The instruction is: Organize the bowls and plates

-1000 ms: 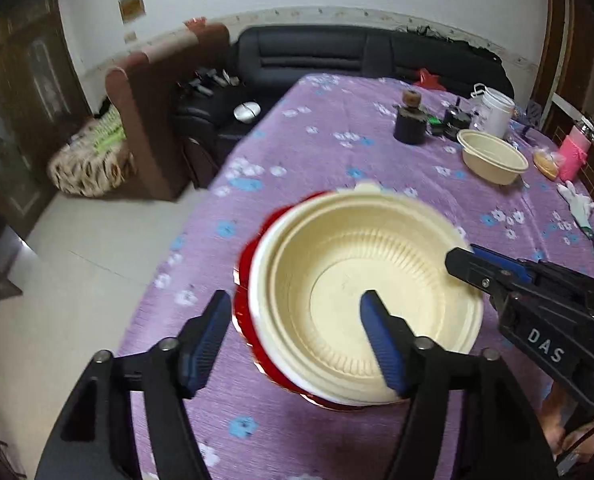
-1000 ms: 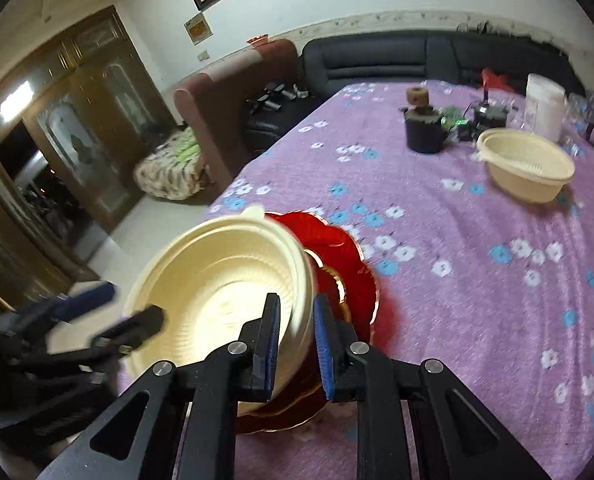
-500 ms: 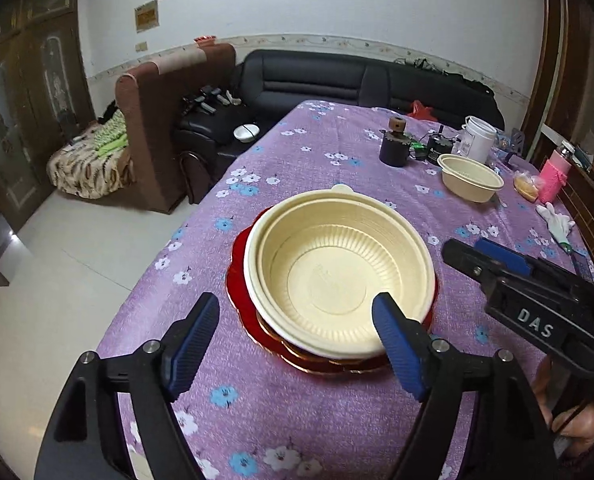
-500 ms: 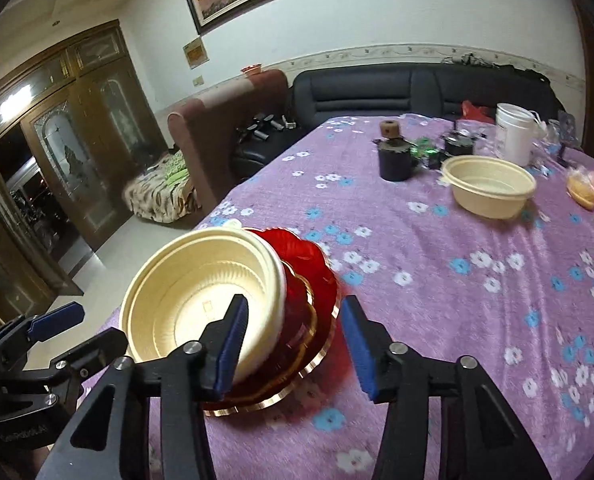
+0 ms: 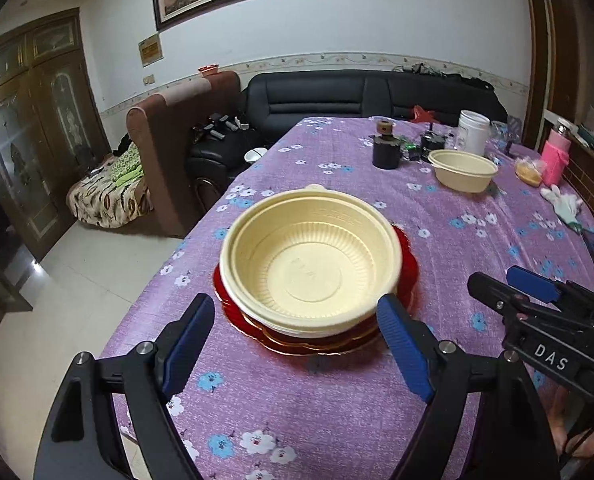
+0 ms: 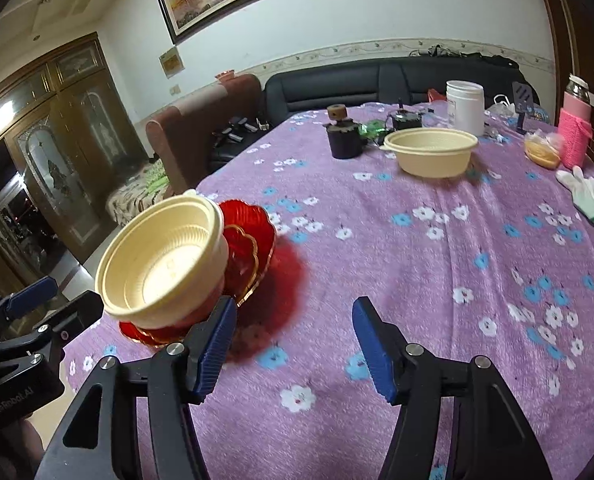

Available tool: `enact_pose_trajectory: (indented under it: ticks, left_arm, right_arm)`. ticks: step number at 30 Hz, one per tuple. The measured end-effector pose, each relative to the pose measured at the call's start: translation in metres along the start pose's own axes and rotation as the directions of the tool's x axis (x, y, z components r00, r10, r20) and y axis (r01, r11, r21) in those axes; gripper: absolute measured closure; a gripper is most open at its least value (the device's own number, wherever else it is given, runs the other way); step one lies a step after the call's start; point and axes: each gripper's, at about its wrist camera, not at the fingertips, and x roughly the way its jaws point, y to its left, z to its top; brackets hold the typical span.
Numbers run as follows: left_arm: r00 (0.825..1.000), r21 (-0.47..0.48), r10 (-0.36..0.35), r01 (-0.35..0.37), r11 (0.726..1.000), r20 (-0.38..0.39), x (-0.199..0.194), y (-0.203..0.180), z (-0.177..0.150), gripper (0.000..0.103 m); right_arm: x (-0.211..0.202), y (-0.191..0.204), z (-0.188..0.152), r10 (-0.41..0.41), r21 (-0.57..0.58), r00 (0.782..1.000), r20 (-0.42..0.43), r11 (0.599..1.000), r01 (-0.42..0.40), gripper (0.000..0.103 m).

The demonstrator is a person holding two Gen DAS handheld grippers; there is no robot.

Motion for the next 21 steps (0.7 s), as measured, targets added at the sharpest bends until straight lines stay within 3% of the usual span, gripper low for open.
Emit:
enact_pose_trajectory:
  ticks: [21]
  left_arm:
    - [1.0, 0.101, -0.012, 0.013, 0.995, -0.015, -0.005, -0.036, -0.008, 0.019]
  right_arm:
    - [-0.016, -0.017, -0.011, -0.008, 0.021, 1.0, -0.001, 1.0, 0.008, 0.034]
